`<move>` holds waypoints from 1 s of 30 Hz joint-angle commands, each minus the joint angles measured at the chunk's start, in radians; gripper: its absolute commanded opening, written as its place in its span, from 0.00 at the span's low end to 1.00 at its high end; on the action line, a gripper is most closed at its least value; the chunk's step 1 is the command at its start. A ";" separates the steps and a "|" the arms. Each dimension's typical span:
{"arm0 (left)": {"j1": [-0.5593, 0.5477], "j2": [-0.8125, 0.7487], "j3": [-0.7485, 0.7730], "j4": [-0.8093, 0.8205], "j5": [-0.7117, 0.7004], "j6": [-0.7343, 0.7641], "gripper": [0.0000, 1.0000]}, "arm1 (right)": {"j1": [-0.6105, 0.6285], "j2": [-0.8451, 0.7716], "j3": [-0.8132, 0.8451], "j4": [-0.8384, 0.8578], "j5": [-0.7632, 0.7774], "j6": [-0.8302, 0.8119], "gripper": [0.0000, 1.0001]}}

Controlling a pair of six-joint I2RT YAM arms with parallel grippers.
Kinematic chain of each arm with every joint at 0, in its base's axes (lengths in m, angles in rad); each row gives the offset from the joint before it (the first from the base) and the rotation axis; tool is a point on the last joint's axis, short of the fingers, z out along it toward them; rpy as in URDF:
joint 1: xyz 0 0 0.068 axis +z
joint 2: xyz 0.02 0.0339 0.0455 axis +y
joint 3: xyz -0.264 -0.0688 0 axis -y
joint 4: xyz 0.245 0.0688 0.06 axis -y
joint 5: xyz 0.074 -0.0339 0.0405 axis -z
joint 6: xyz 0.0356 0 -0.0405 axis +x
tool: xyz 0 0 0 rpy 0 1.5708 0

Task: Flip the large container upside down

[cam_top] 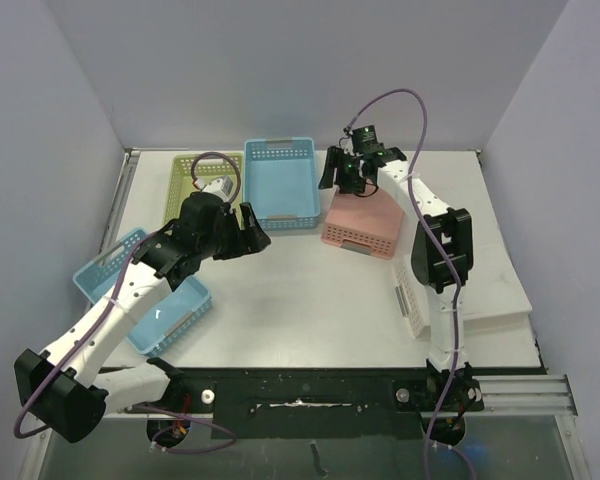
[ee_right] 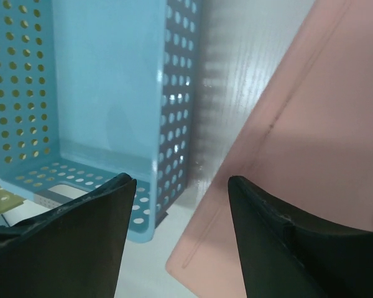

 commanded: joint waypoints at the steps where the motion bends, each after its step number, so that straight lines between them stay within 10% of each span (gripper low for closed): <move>1: 0.008 -0.023 0.020 -0.011 -0.011 0.012 0.71 | -0.042 -0.034 -0.048 -0.047 0.046 -0.013 0.63; 10: 0.008 0.003 0.011 0.024 0.009 0.018 0.71 | -0.025 -0.158 -0.049 -0.082 0.201 -0.047 0.60; 16: 0.008 -0.012 0.021 -0.002 -0.009 0.020 0.71 | 0.050 -0.110 0.002 -0.008 0.047 0.002 0.56; 30: 0.006 -0.036 -0.004 -0.007 -0.013 0.030 0.72 | 0.003 -0.043 -0.123 0.051 -0.017 0.061 0.27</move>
